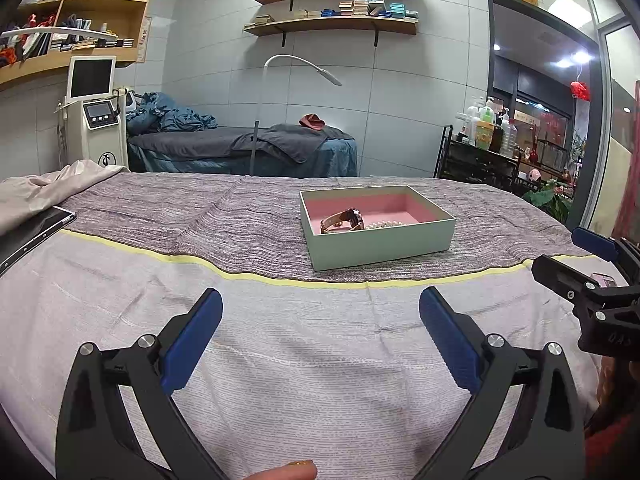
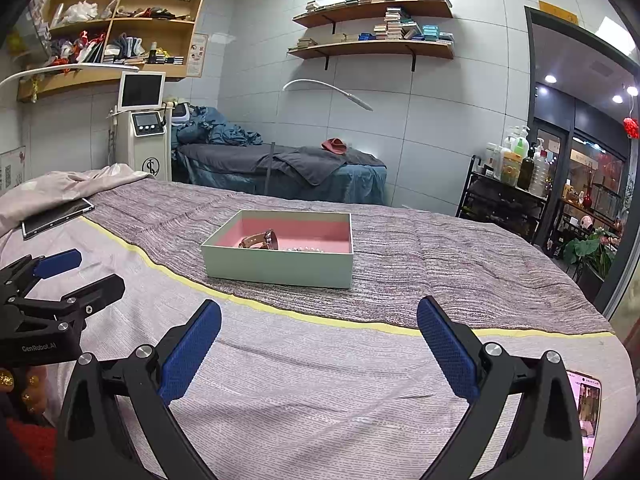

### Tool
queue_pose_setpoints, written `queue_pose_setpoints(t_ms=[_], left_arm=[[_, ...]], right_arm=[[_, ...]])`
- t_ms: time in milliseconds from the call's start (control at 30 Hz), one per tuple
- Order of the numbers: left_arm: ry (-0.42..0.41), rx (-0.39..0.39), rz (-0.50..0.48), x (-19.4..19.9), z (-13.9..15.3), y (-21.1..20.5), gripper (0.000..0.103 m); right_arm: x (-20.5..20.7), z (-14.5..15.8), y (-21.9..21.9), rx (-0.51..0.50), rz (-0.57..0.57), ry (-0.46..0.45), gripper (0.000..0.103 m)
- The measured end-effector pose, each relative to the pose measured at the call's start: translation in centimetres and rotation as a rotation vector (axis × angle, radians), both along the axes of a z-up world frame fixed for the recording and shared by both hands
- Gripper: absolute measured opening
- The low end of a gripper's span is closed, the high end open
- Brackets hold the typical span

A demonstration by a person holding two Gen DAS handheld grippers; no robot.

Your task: Organize jewelry

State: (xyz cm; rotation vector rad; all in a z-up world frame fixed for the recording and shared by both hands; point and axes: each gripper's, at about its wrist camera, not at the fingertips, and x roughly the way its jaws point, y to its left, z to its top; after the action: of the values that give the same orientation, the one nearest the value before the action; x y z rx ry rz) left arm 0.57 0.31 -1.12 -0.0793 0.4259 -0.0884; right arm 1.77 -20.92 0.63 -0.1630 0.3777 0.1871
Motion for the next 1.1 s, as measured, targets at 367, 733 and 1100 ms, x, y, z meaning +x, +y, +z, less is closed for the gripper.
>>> queue_pose_setpoints(t_ms=[367,733,1100], left_arm=[[-0.003,0.004,0.0,0.02,-0.04,0.0,0.097],[-0.007,0.015,0.0,-0.08,0.12,-0.21,0.097],[-0.005,0.003,0.002,0.0,0.09,-0.08,0.097]], right_arm=[[-0.01,-0.04,0.04,-0.001,0.001,0.0,0.096],[0.02,-0.09,0.11,-0.001,0.001,0.002,0.096],[0.03,-0.17,0.09,-0.002,-0.001,0.004,0.096]])
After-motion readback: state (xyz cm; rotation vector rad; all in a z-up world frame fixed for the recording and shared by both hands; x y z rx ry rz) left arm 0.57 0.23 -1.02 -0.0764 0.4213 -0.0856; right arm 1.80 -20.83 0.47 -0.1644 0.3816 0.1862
